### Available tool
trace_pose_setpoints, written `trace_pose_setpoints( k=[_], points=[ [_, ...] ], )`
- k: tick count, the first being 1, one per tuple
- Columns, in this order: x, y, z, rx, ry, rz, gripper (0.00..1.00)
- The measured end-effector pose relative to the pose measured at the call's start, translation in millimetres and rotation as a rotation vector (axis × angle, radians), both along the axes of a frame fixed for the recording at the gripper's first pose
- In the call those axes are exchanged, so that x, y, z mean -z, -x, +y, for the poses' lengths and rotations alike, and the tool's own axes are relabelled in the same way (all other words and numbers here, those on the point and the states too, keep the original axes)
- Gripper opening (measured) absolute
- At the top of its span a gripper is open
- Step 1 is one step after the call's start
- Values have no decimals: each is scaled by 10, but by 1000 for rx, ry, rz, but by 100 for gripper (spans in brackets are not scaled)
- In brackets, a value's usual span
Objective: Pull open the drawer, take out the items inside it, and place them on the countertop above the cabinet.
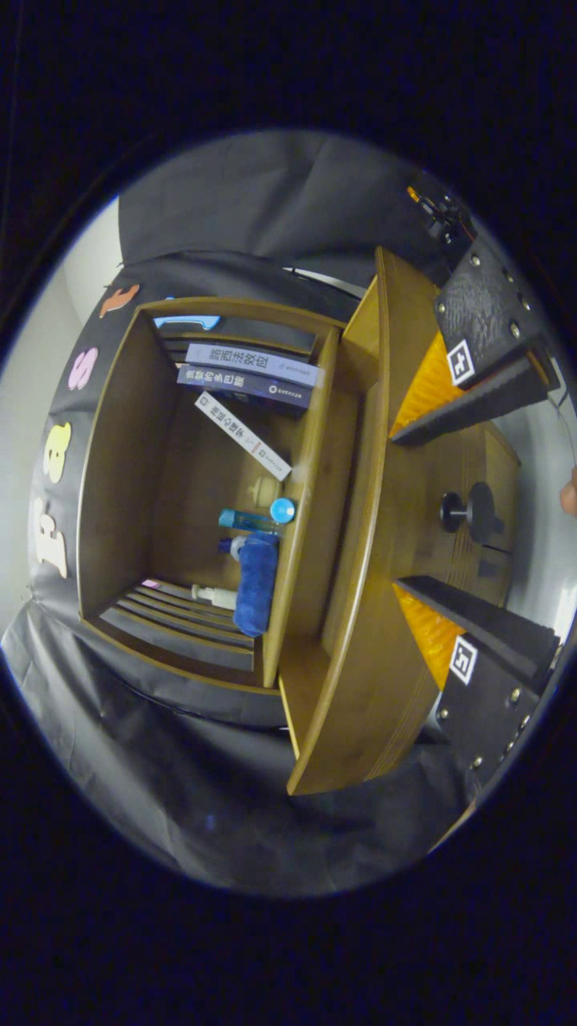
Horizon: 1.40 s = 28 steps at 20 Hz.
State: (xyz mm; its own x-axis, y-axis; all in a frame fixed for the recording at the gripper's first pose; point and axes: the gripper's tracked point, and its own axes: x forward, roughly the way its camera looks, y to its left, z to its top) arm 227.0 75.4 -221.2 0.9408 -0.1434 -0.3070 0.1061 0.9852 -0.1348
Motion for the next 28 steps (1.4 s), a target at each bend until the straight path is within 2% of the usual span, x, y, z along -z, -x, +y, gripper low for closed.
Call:
trace_pose_setpoints(
  k=[1,2,12,28],
  points=[
    [95,17,-15,3,-3,37,97],
    [28,-40,-5,4,-10,-1,97],
    [220,-616,-23,29,-25,32,98],
    [386,-1261,-36,48,-26,41,98]
  ],
)
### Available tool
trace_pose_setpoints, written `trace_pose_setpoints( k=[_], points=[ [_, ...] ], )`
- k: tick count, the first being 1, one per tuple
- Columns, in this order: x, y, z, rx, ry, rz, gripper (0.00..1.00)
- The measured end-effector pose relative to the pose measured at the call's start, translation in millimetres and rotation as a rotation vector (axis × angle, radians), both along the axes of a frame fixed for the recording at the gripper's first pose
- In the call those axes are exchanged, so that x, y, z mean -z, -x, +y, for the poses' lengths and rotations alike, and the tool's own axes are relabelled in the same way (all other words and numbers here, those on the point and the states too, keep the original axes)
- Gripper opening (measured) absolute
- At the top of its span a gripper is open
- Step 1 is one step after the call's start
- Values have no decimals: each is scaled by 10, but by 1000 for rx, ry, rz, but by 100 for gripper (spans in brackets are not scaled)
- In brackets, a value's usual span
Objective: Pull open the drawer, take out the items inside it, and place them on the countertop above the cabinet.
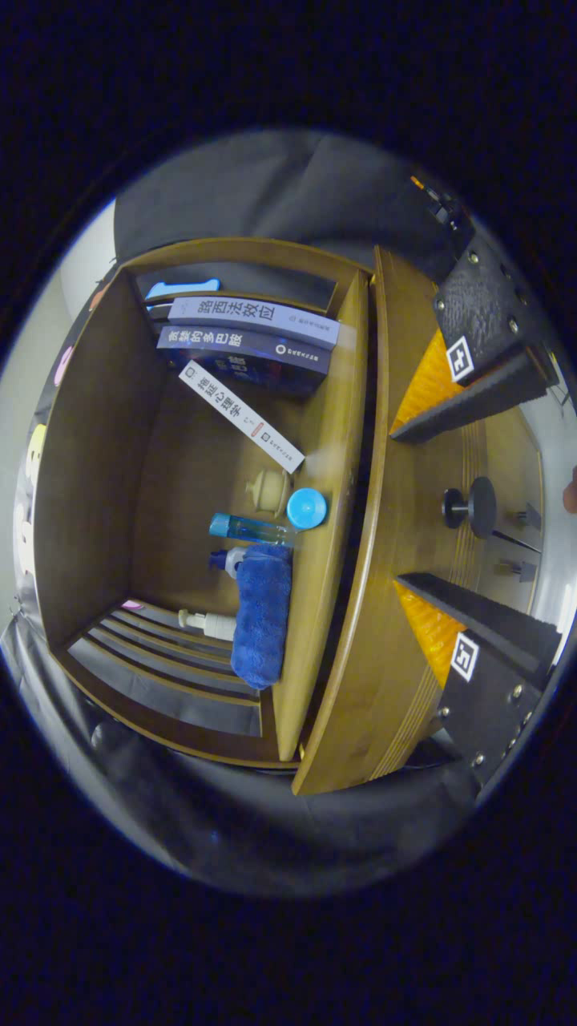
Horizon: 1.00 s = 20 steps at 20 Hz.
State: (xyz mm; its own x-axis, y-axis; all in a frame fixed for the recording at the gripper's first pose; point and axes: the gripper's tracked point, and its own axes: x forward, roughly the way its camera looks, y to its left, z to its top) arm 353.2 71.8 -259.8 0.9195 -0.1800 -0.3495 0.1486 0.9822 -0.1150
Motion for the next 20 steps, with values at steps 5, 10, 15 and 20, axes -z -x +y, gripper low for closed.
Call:
trace_pose_setpoints(
  k=[5,10,15,20],
  points=[
    [35,-164,17,5,-5,9,98],
    [69,-244,74,-1,-7,18,98],
    [80,-263,66,-7,-1,10,98],
    [-75,-225,-30,6,-19,1,97]
  ],
)
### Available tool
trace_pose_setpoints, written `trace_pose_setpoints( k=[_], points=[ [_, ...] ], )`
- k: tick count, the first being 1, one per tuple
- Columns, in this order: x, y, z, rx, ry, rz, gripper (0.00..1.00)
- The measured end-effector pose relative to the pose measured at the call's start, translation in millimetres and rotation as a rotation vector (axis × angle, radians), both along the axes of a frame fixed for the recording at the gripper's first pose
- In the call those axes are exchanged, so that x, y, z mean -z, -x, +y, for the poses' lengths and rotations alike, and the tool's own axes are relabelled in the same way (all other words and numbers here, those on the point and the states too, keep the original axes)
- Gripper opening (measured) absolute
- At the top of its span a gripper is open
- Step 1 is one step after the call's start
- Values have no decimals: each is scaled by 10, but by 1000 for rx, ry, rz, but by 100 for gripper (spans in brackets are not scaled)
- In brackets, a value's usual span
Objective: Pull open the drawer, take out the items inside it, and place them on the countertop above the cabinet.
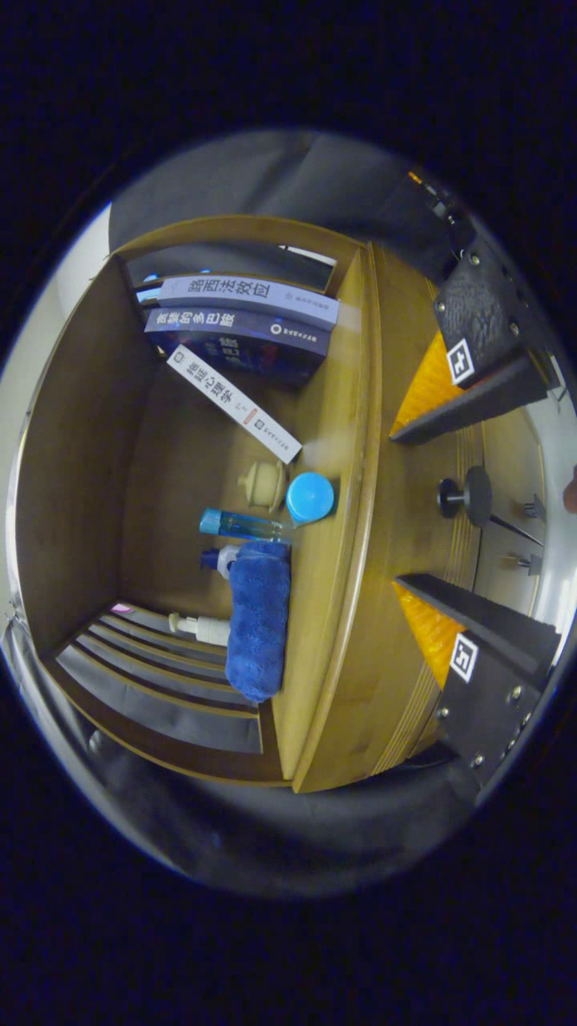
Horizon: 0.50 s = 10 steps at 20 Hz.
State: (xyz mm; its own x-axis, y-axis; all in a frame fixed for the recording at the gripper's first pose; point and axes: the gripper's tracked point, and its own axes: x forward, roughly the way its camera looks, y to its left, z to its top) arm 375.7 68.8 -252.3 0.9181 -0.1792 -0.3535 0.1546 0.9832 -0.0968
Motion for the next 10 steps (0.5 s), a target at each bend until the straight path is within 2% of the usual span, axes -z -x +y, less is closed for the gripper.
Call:
trace_pose_setpoints(
  k=[4,10],
  points=[
    [-614,174,-68,-31,0,-90,97],
    [-2024,755,-286,-119,-14,-258,97]
  ],
)
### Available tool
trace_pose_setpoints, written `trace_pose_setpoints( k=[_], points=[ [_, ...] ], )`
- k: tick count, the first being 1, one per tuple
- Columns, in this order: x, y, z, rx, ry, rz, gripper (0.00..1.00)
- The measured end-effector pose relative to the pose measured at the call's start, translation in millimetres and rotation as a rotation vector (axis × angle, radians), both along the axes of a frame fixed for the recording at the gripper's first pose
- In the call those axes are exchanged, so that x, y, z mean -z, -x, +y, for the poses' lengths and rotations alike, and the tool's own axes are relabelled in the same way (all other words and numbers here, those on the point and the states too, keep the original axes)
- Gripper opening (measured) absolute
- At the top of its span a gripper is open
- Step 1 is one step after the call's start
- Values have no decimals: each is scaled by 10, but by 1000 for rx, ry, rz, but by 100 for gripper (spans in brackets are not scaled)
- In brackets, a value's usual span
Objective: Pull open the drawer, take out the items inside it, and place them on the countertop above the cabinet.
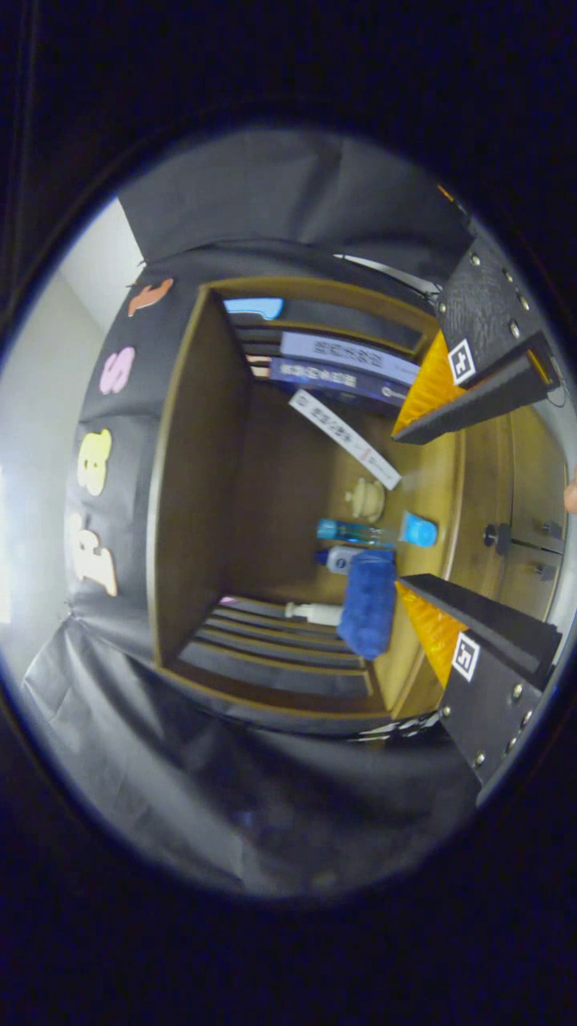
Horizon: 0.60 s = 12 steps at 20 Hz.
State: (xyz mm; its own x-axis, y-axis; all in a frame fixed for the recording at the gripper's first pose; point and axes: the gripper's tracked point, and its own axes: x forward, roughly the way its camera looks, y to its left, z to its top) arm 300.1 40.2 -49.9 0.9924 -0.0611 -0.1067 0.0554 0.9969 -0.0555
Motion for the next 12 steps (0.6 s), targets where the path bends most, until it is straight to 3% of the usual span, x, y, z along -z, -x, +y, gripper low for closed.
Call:
trace_pose_setpoints(
  k=[6,12],
  points=[
    [-861,735,-341,-67,-36,-53,96],
    [-1157,1389,-679,-105,-74,-55,96]
  ],
)
